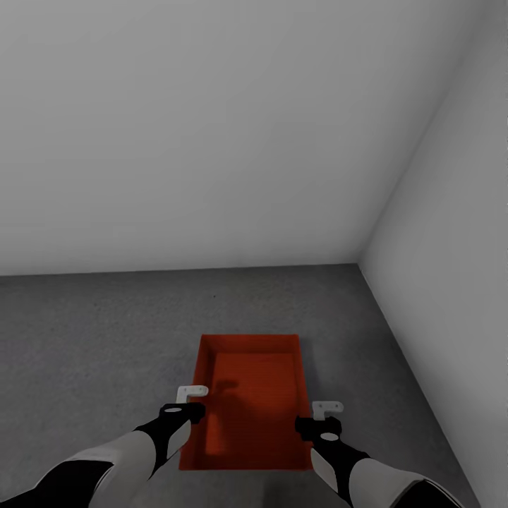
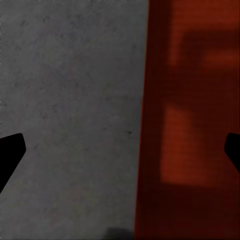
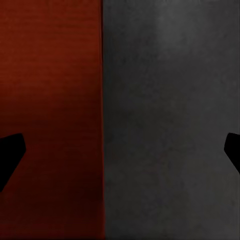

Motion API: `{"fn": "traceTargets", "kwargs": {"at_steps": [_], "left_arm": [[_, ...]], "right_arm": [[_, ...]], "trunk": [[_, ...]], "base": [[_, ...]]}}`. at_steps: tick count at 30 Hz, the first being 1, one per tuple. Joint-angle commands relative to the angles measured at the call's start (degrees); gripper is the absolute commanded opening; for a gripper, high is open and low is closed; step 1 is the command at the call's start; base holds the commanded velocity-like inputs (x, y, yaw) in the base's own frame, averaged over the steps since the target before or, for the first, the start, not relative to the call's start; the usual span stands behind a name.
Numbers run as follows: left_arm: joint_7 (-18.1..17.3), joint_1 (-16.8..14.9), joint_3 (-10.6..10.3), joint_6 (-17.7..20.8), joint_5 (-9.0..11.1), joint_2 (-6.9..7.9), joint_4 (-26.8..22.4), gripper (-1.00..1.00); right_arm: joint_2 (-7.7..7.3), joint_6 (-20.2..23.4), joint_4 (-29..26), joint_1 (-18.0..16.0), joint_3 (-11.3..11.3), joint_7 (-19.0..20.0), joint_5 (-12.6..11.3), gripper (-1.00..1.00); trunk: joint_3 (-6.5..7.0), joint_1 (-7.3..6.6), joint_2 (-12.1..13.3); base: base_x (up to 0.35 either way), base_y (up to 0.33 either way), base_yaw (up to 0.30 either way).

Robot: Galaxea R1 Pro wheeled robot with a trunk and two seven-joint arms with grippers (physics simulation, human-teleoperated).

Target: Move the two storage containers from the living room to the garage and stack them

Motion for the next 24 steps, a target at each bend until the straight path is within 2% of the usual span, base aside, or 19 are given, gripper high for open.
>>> {"fn": "traceTargets", "kwargs": {"at_steps": [1, 24], "left_arm": [[0.19, -0.01, -0.06, 0.09, 0.12, -0.03, -0.03, 1.0], [-0.05, -0.05, -0.04, 0.09, 0.15, -0.2, -0.03, 1.0]], "right_arm": [[0.03, -0.2, 0.04, -0.05, 0.48, -0.15, -0.58, 1.0], [0.05, -0.3, 0.04, -0.05, 0.48, -0.15, -0.58, 1.0]], "trunk": [[0.15, -0.23, 0.4], [4.28, -5.28, 9.62]], "base": [[0.0, 0.0, 0.0], [0.0, 0.0, 0.0]]}}
